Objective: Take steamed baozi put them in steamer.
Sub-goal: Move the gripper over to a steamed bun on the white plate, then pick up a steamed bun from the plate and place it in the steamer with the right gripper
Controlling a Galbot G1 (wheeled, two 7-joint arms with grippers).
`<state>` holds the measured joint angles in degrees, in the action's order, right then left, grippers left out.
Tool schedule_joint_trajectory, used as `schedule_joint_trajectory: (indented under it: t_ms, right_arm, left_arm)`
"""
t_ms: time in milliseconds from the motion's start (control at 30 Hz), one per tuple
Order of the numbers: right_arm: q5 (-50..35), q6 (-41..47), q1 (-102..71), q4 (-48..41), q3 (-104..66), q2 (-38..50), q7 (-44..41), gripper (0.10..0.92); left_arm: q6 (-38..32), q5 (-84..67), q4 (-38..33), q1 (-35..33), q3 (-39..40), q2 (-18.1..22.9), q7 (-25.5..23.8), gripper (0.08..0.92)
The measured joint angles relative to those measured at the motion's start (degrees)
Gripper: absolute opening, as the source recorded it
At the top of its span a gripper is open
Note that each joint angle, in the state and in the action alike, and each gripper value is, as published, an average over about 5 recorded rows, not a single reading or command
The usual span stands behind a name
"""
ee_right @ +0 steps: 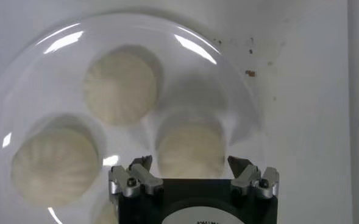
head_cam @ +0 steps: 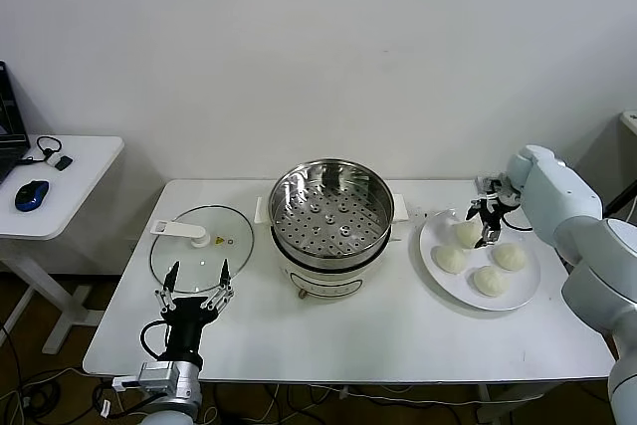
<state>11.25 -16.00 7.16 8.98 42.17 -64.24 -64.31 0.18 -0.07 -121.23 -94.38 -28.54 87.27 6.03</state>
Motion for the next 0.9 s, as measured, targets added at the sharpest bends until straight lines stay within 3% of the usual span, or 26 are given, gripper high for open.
schedule_joint_trajectory:
  t_ms: [167,267,567,900]
  right_arm:
    - [0.5,-0.1,0.1,-0.3,-0.7,-0.3,0.0,0.622]
    - [0.7,-0.2,0.3,-0.2,-0.8,-0.2,0.0,0.584]
    - [-2.4,-0.5,2.9,5.0,3.7,2.4,-0.7,0.577]
    - [-14.3,-2.0,15.5,26.3,22.4,8.6,1.4,0.582]
  left_arm:
    - [0.0,-0.1,-0.1,0.0,0.0,0.0,0.0,0.823]
    - [0.0,-0.1,-0.1,0.0,-0.1,0.0,0.1,0.823]
    - [0.2,-0.1,-0.8,-0.3,-0.3,0.0,-0.1,0.823]
    - [0.3,0.3,-1.2,-0.6,-0.4,-0.4,-0.3,0.823]
